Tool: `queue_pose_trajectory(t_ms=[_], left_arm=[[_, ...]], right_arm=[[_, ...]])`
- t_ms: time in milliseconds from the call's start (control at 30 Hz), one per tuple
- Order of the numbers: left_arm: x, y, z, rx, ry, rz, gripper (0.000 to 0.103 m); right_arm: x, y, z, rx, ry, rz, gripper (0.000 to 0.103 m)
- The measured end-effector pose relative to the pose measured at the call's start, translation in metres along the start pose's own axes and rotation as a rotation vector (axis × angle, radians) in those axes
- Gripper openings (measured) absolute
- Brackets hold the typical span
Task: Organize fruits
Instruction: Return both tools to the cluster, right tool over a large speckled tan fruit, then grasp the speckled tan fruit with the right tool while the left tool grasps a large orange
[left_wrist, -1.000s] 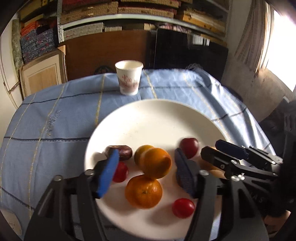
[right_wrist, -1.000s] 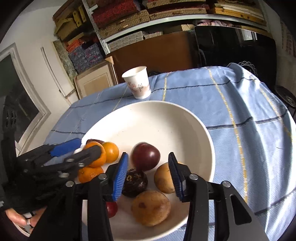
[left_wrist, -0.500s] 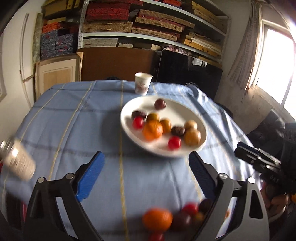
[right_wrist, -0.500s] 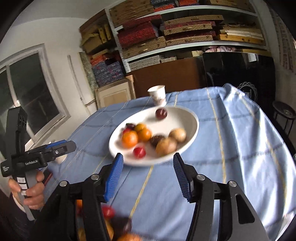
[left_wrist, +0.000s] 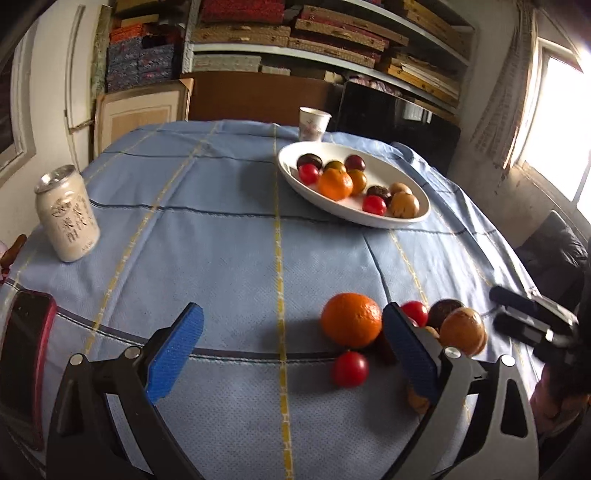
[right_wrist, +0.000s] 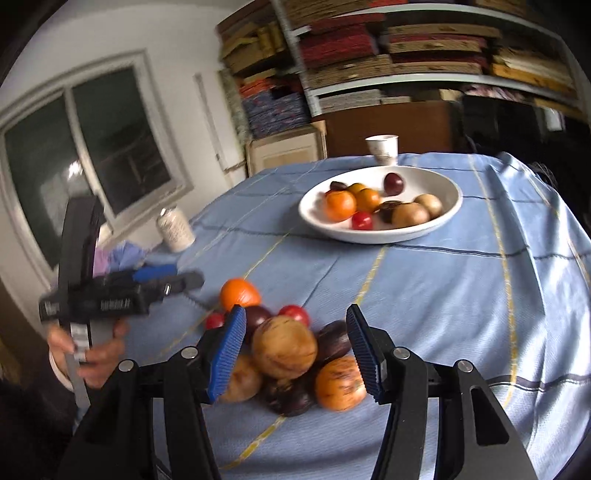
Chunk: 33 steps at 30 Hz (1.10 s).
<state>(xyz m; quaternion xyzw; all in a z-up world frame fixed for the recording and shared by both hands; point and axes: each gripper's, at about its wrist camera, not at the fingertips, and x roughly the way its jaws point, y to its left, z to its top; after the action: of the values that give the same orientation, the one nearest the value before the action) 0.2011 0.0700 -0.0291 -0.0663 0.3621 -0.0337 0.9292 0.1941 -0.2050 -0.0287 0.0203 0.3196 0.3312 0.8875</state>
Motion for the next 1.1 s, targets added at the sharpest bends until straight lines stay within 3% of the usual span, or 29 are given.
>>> queue_pose_trajectory(t_ms=[200, 467, 1100], left_arm=[[0.003, 0.008, 0.004, -0.051, 0.019, -0.010, 0.096], [0.005, 0.007, 0.005, -0.043, 0.020, 0.012, 0.096], [0.005, 0.009, 0.004, -0.058, 0.024, 0.020, 0.096]], right_arm=[[0.005, 0.009, -0.003, -0.041, 0.034, -0.011, 0.057], [0.010, 0.015, -0.006, -0.066, 0.058, -0.017, 0.057], [0.030, 0.029, -0.010, -0.145, 0.125, -0.144, 0.054]])
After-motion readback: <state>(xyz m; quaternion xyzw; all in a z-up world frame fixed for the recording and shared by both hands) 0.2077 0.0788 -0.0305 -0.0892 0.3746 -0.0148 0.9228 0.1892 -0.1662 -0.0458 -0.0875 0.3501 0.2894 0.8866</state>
